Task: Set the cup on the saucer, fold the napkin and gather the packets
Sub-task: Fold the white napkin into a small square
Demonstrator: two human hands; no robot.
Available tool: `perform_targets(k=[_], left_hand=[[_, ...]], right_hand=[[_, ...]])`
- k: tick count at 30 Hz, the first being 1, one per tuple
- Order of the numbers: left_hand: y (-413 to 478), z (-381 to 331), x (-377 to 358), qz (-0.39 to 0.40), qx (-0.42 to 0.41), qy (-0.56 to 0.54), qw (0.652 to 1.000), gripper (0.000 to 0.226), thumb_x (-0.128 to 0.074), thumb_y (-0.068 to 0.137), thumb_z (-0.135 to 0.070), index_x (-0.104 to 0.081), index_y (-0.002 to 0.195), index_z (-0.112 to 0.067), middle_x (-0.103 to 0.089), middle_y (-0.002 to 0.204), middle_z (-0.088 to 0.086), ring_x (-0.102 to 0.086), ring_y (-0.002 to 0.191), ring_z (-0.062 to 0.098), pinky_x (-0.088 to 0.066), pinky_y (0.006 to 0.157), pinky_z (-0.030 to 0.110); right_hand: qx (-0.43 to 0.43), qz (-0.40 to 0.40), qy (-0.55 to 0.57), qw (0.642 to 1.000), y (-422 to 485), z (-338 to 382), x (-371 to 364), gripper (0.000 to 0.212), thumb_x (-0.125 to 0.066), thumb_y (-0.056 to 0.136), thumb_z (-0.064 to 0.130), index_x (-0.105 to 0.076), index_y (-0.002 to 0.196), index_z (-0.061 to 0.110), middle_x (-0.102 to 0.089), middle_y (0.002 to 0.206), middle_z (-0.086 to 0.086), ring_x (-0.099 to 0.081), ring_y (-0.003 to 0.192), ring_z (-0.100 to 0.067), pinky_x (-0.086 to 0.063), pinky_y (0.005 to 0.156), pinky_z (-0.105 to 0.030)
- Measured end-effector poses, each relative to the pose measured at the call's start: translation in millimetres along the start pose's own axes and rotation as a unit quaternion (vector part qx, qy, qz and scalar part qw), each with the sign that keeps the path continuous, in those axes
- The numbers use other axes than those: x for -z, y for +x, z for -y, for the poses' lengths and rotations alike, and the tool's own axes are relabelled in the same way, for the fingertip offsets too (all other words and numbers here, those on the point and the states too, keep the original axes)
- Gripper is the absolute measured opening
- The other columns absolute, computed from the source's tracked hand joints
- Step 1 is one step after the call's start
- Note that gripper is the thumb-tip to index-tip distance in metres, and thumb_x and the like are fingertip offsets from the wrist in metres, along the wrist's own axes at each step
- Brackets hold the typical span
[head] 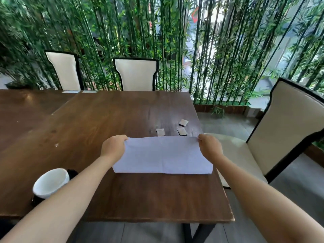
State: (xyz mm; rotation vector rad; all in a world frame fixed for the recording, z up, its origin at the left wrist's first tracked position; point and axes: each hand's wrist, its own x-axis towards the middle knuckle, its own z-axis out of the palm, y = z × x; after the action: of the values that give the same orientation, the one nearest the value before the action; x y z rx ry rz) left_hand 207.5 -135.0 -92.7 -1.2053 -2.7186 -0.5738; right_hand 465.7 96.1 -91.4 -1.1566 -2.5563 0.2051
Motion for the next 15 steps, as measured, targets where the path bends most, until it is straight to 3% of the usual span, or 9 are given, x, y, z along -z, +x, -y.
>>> perform_targets(k=[4, 9, 13, 15], left_hand=[[65, 3, -18, 0.015, 0.004, -0.007, 1.0, 0.033, -0.041, 0.08, -0.004, -0.065, 0.09, -0.024, -0.07, 0.094, 0.002, -0.061, 0.082, 0.026, -0.041, 0.063, 0.03], [138, 10, -58, 0.075, 0.009, -0.003, 0.997, 0.034, -0.038, 0.083, -0.003, -0.065, 0.089, -0.022, -0.07, 0.092, 0.003, -0.059, 0.079, 0.025, -0.042, 0.062, 0.031], [172, 17, -100, 0.125, 0.014, -0.019, 0.992, 0.033, -0.036, 0.087, -0.007, -0.066, 0.09, -0.02, -0.07, 0.094, 0.003, -0.058, 0.08, 0.023, -0.042, 0.062, 0.03], [182, 22, -119, 0.163, 0.018, -0.032, 0.986, 0.032, -0.038, 0.087, -0.008, -0.067, 0.091, -0.02, -0.07, 0.096, 0.004, -0.059, 0.084, 0.026, -0.045, 0.066, 0.031]], right_hand=[[-0.013, 0.012, -0.006, 1.0, 60, 0, -13, 0.02, -0.042, 0.092, 0.009, -0.062, 0.091, 0.006, -0.068, 0.095, -0.016, -0.062, 0.087, -0.038, -0.045, 0.066, -0.036], [-0.045, 0.051, -0.014, 0.998, 124, -12, -48, 0.017, -0.044, 0.088, 0.005, -0.061, 0.086, 0.004, -0.066, 0.097, -0.02, -0.06, 0.089, -0.039, -0.038, 0.064, -0.035], [-0.094, 0.109, -0.009, 0.99, 152, -27, -87, 0.025, -0.041, 0.087, 0.004, -0.063, 0.098, 0.008, -0.066, 0.109, -0.017, -0.061, 0.102, -0.037, -0.046, 0.078, -0.036], [-0.121, 0.135, 0.002, 0.983, 157, -34, -106, 0.026, -0.041, 0.085, 0.004, -0.064, 0.095, 0.007, -0.067, 0.109, -0.016, -0.061, 0.101, -0.036, -0.046, 0.079, -0.034]])
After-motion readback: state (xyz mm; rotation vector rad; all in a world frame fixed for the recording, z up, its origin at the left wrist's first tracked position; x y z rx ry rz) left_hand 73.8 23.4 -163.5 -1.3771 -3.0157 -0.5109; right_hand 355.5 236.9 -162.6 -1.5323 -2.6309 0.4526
